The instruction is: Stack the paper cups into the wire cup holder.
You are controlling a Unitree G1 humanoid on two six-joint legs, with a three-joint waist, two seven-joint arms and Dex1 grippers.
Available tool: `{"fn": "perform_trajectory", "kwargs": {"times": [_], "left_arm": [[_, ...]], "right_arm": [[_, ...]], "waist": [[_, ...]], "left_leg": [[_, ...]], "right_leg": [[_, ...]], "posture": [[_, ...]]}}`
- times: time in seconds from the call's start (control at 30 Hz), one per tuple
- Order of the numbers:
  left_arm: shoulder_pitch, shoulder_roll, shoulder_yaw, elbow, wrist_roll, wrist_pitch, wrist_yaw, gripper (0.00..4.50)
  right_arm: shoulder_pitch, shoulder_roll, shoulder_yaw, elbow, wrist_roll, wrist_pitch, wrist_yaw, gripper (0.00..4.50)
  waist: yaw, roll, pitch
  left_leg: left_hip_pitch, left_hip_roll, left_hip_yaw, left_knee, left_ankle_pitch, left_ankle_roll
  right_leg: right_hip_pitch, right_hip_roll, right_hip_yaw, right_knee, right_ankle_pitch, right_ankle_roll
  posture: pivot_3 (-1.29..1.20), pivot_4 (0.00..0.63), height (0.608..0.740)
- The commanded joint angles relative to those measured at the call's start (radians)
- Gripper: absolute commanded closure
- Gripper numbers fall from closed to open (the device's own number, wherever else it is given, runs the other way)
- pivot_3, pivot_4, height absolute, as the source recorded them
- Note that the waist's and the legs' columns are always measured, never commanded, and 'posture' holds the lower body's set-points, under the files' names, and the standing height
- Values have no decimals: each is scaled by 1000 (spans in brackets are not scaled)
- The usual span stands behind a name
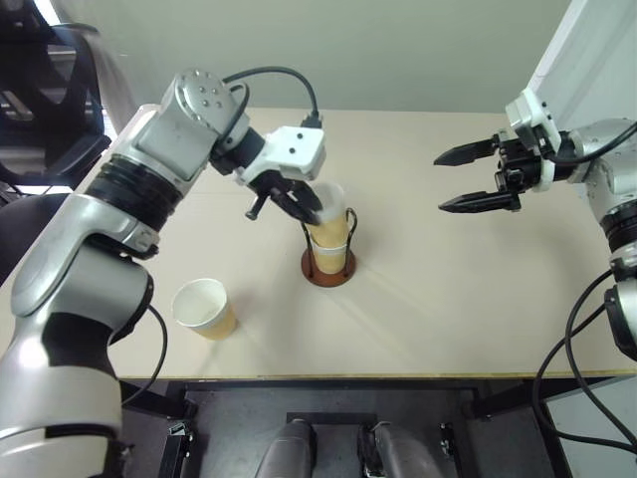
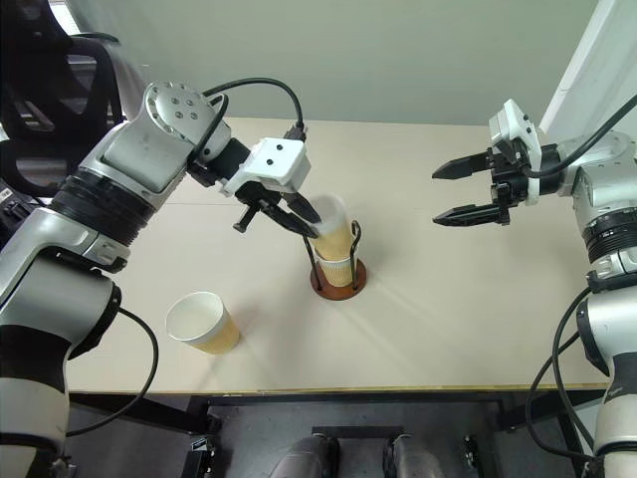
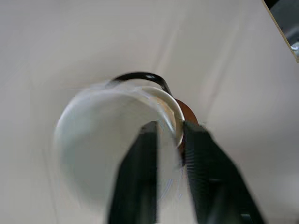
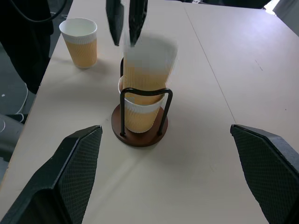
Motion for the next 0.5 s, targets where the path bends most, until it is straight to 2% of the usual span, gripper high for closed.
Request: {"fn": "perform_trajectory", "kwargs": {"times": [0.03, 0.17, 0.23, 0.33, 0.5], "left_arm": [[-28, 20, -3, -19, -38, 5, -31, 2034], [-42, 22, 0, -15, -51, 0, -31, 620], [-52, 11, 58, -2, -58, 11, -31, 39], [-69, 45, 117, 2, -18, -21, -31, 39], [-79, 290, 25, -215, -110, 36, -31, 39]], "right_arm": [[-33, -15, -17, -13, 1, -9, 4, 0], [-36, -15, -16, -11, -2, -6, 4, 0], [-39, -14, -19, -5, -8, -7, 4, 0], [-44, -17, -20, 0, -18, -7, 4, 0], [-42, -43, 3, -25, -6, 30, 4, 0]], "waist": [[0, 0, 0], [1, 0, 0], [1, 0, 0], [0, 0, 0], [-12, 1, 0]], "left_leg": [[0, 0, 0, 0, 0, 0], [0, 0, 0, 0, 0, 0], [0, 0, 0, 0, 0, 0], [0, 0, 0, 0, 0, 0], [0, 0, 0, -3, -1, -1]], "right_leg": [[0, 0, 0, 0, 0, 0], [0, 0, 0, 0, 0, 0], [0, 0, 0, 0, 0, 0], [0, 0, 0, 0, 0, 0], [-1, 1, 0, -3, -1, -1]], "posture": [[0, 150, 740], [0, 150, 740], [0, 150, 740], [0, 150, 740], [0, 150, 740]]}}
